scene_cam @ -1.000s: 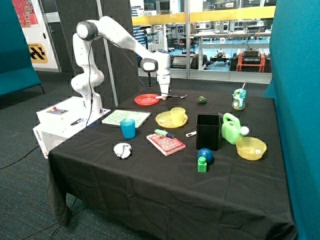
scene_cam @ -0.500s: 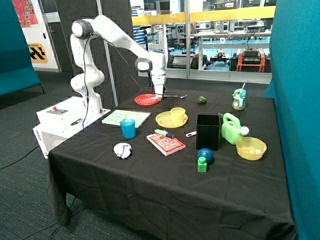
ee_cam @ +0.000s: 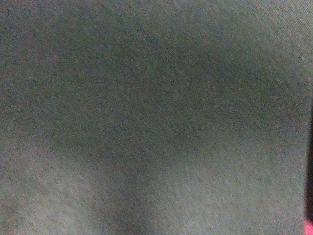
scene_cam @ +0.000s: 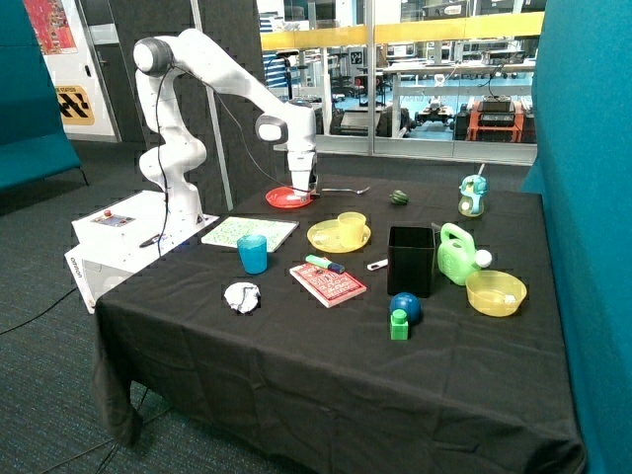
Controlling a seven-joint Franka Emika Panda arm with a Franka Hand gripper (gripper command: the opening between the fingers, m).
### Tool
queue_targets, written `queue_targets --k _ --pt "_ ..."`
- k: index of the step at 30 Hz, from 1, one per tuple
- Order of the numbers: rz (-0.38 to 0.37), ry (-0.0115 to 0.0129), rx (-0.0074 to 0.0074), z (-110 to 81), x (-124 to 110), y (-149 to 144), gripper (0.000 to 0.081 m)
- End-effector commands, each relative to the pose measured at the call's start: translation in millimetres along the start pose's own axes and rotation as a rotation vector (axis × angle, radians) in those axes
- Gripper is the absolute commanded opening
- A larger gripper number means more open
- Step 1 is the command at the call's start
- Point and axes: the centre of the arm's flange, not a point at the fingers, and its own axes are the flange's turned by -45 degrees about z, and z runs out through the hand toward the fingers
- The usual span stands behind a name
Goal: Put a highlighter on each book
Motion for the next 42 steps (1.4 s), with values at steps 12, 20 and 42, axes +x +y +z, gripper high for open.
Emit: queue_targets --k 12,20,42 --pt "0.082 0.0053 -0.0014 21.8 -75.7 39.2 0.0" --pt "0.122 0.0053 -0.0012 33.7 -100.3 49.2 0.0" --pt "0.159 0.0053 -0.0011 65.0 -129.9 55.5 0.0"
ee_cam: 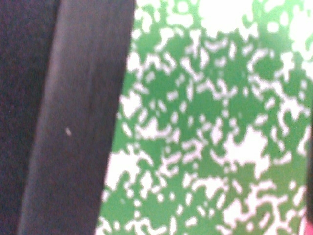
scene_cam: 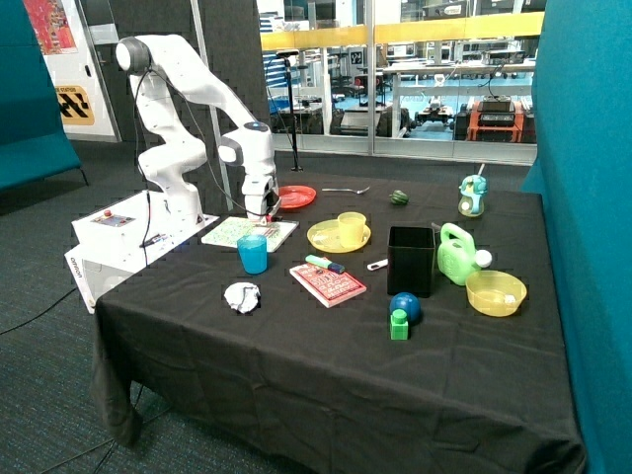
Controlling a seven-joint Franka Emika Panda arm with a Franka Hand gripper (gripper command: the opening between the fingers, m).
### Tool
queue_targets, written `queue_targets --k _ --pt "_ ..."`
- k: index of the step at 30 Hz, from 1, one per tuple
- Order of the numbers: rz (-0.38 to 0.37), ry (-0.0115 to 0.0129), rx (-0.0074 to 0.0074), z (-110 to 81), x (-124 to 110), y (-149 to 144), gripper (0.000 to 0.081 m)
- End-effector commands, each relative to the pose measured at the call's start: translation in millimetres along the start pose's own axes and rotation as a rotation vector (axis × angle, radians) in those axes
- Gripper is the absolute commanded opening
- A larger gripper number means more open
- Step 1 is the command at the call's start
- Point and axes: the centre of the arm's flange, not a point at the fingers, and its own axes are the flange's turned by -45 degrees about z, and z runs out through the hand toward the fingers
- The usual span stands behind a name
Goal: Put a highlighter on each book
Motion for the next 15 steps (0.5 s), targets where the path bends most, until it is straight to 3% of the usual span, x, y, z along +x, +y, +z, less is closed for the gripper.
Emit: queue_targets --k 1,12,15 --pt "0.025 -0.0013 -0.0022 17.4 -12.8 5.1 0.0" --pt "0.032 -0.0013 -0.0022 22.9 -16.0 4.4 0.0" --pt "0.024 -0.0013 -0.0022 23.4 -17.7 3.6 0.035"
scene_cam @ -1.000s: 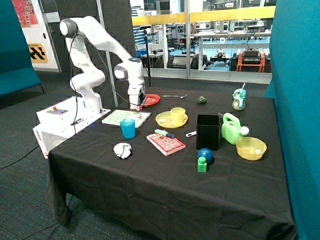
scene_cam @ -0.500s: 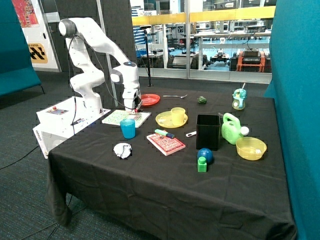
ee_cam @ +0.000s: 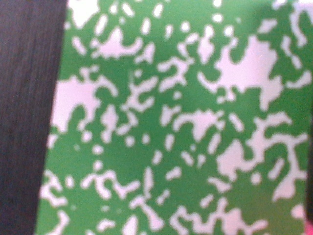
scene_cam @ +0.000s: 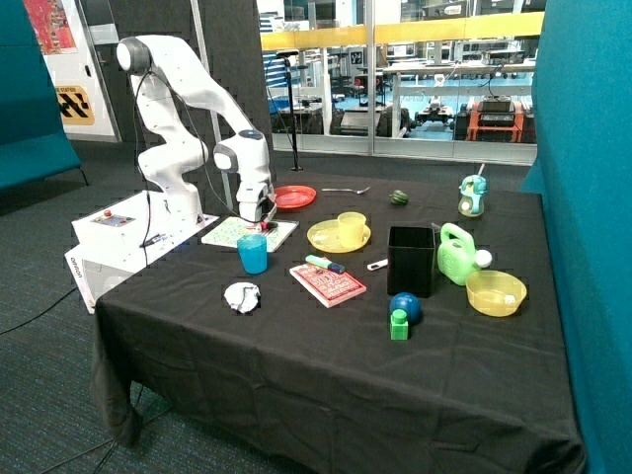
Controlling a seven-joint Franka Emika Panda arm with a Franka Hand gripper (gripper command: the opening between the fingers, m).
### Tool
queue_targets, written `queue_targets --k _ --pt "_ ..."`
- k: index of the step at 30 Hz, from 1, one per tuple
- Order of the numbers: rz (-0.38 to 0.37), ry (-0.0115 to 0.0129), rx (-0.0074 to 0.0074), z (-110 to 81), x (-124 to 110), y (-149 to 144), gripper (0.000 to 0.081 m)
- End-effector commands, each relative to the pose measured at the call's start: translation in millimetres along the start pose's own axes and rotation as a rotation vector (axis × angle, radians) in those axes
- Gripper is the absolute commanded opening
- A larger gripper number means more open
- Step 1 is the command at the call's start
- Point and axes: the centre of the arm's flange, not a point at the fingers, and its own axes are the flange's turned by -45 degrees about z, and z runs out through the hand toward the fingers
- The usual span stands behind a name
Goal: Put a highlighter on each book
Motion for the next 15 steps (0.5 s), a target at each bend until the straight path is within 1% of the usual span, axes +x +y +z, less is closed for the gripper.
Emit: queue_targets --k 1,2,3,5,15 --pt "-0.001 -0.0017 -0.0014 4.0 -3.2 -0.5 0.0447" --pt "-0.009 -0.0017 -0.0014 3.9 -3.0 -1.3 0.0513" --pt "-0.01 -0.0017 -0.0014 3.8 -2.9 -1.9 0.0551" --pt "-0.013 -0.0017 -0.0014 3.4 -2.7 -3.2 0.0595" --pt "-0.011 -0.0017 -0.0014 3.2 -4.0 -2.6 0.0661"
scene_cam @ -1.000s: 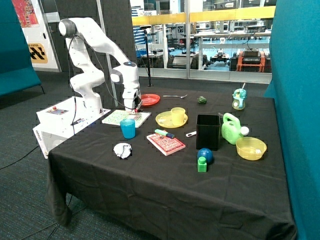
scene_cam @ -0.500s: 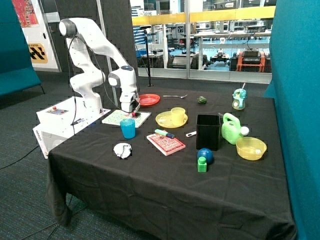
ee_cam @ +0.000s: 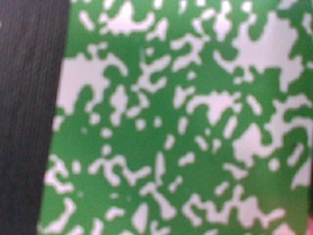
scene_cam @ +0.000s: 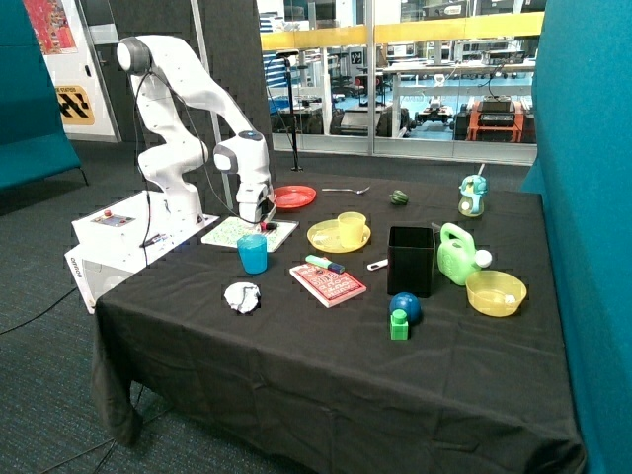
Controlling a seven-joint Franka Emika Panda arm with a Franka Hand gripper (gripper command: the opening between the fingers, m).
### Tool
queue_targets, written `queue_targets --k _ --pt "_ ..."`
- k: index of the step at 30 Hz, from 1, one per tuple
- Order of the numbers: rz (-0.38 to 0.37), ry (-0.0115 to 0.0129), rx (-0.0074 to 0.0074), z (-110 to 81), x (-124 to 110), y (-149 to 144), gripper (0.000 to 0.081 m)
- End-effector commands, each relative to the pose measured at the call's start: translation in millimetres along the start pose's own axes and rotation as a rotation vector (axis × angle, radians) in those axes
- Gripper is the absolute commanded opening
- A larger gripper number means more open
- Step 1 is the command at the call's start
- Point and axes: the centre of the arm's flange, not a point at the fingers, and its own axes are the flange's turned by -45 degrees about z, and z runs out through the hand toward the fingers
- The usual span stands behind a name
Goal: Put a highlighter on each book
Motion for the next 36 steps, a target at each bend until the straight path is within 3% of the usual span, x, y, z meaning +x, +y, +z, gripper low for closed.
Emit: queue_targets --k 1,10,24,36 --pt "-0.002 0.0012 -0.0007 0.2 -2.1 -0.6 0.0665" --pt "-0.005 0.0012 -0.0007 -4.7 -0.2 -0.1 0.0686" --pt "-0.013 0.0012 -0.0007 -37.3 17.8 -1.5 0.0665" --pt "-0.072 0.0012 -0.0008 -65.1 38.4 -17.0 0.0568"
